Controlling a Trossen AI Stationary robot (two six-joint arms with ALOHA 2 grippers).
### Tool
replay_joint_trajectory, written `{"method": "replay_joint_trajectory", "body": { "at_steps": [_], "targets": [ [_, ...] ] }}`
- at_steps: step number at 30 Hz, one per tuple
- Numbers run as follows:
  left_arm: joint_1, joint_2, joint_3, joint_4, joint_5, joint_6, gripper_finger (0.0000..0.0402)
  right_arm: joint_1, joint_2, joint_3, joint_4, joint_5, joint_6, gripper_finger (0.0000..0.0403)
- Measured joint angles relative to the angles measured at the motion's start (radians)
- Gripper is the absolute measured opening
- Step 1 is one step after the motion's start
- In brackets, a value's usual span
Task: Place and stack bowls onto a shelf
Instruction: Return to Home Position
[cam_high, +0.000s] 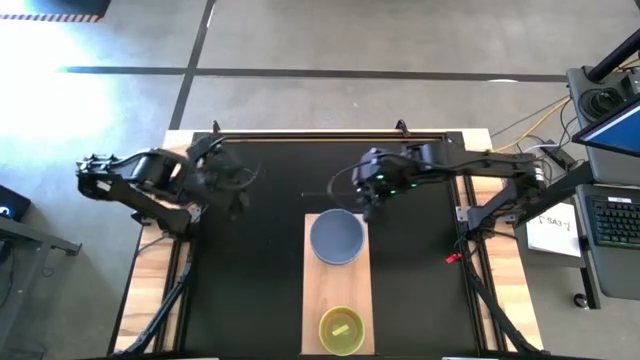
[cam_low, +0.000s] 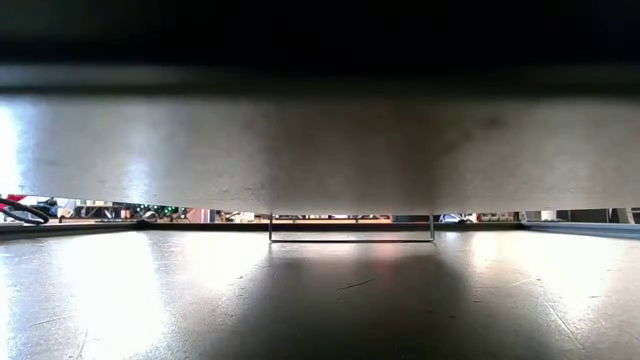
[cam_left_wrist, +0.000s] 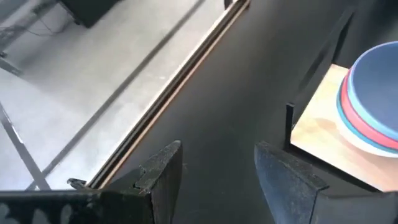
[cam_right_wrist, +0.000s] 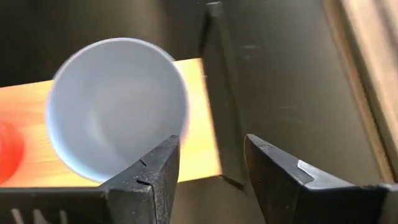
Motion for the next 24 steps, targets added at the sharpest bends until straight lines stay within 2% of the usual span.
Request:
{"method": "replay_joint_trajectory", "body": {
  "at_steps": [3, 5, 10, 13, 20, 24],
  "targets": [
    [-0.071, -0.080, -0.107, 0.003, -0.058, -0.087, 0.0184, 0.000, -0.073, -0.061, 0.014, 0.059, 0.029, 0.0164],
    [-0.123, -0.146, -0.196, 0.009, -0.096, -0.174, 0.0184, 0.000, -0.127, -0.122, 0.036, 0.062, 0.052, 0.0161],
    [-0.264, -0.328, -0.455, 0.051, -0.231, -0.412, 0.0184, 0.012, -0.283, -0.349, 0.156, 0.060, 0.100, 0.0155],
    [-0.329, -0.430, -0.611, 0.135, -0.307, -0.487, 0.0184, 0.013, -0.378, -0.494, 0.251, 0.062, 0.132, 0.0155],
    [-0.354, -0.608, -0.869, 0.395, -0.370, -0.378, 0.0184, 0.014, -0.589, -0.790, 0.532, 0.060, 0.155, 0.0151],
    [-0.354, -0.694, -1.002, 0.611, -0.389, -0.279, 0.0184, 0.013, -0.689, -0.958, 0.731, 0.059, 0.140, 0.0151]
  ]
}}
